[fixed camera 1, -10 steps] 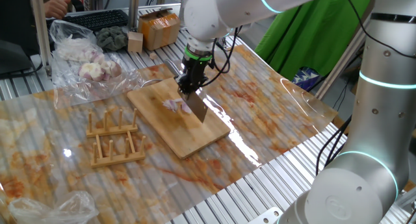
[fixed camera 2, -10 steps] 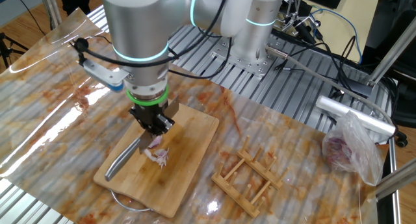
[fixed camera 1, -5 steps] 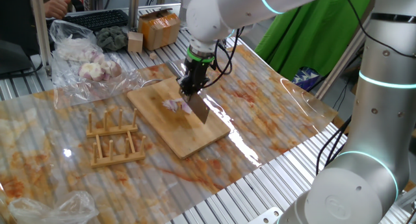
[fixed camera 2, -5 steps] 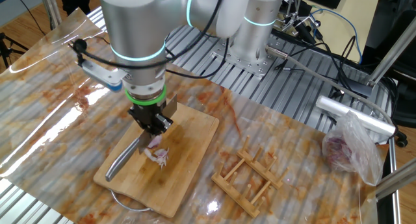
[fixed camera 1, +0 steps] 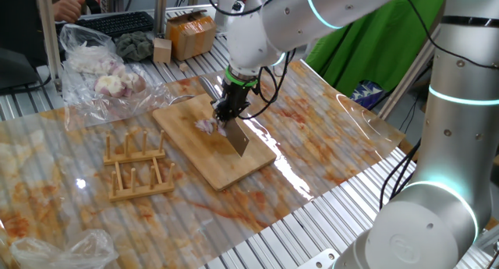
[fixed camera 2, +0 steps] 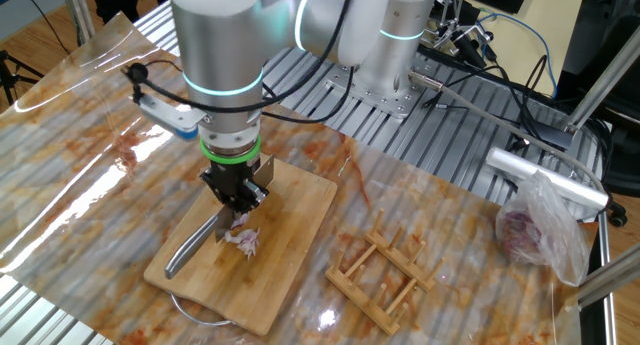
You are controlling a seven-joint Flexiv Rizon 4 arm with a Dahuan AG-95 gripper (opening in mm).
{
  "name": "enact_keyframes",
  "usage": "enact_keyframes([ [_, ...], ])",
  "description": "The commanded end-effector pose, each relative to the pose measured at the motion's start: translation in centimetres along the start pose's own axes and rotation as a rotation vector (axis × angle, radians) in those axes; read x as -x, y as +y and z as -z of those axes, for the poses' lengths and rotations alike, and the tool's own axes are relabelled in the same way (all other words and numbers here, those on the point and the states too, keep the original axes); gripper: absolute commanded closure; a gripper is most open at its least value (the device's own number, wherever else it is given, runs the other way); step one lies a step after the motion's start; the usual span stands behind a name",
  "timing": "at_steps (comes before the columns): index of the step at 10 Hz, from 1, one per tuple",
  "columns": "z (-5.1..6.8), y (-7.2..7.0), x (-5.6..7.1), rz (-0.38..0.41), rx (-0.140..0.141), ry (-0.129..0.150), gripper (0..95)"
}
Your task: Chop the onions
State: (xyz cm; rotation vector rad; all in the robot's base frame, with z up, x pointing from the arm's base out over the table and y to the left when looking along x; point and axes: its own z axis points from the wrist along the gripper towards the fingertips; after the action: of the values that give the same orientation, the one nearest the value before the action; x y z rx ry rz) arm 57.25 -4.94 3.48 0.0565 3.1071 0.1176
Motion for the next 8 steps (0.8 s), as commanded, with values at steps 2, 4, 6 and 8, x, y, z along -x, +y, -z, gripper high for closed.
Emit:
enact_keyframes([
  [2,0.41,0.20,0.12,-0.004,-0.007,0.021,95.0],
  [4,-0.19,0.32,0.04,-0.017,-0.001,0.001,95.0],
  [6,0.49,0.86,0.13,-0.052,0.022,0.009,95.0],
  [8,0.02,1.03,-0.14,-0.055,0.034,-0.025,95.0],
])
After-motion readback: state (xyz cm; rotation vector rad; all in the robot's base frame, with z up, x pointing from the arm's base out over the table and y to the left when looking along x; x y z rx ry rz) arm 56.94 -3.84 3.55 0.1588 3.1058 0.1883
